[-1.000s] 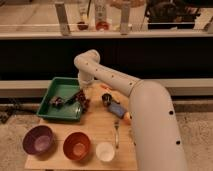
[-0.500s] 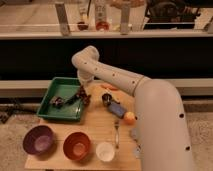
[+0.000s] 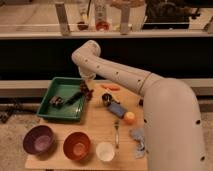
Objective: Place grapes in tray
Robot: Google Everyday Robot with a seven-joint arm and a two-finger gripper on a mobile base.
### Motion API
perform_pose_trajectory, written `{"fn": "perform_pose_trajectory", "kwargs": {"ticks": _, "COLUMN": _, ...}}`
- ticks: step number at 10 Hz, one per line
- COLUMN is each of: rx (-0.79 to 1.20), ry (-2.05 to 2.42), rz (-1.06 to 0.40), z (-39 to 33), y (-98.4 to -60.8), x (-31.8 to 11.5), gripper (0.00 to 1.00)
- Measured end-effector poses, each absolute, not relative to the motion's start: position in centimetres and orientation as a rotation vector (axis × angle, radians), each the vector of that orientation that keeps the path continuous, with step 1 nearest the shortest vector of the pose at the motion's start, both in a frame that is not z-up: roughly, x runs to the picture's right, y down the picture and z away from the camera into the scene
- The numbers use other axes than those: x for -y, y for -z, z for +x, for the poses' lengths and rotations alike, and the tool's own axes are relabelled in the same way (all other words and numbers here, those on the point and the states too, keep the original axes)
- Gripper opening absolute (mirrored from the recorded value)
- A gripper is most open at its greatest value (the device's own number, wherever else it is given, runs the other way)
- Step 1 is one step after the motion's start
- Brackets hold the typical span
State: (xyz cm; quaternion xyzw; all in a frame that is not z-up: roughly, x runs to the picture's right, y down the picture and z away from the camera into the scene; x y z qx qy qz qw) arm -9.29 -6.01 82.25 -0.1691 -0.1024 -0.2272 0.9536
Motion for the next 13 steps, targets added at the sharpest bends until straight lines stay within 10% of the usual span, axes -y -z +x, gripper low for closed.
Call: {"fn": "perform_pose_trajectory", "kwargs": {"ticks": 13, "rx": 0.461, "ry": 0.65, "rz": -0.327, "z": -17.4, "y": -78.5, "x": 6.1, "gripper": 0.0}}
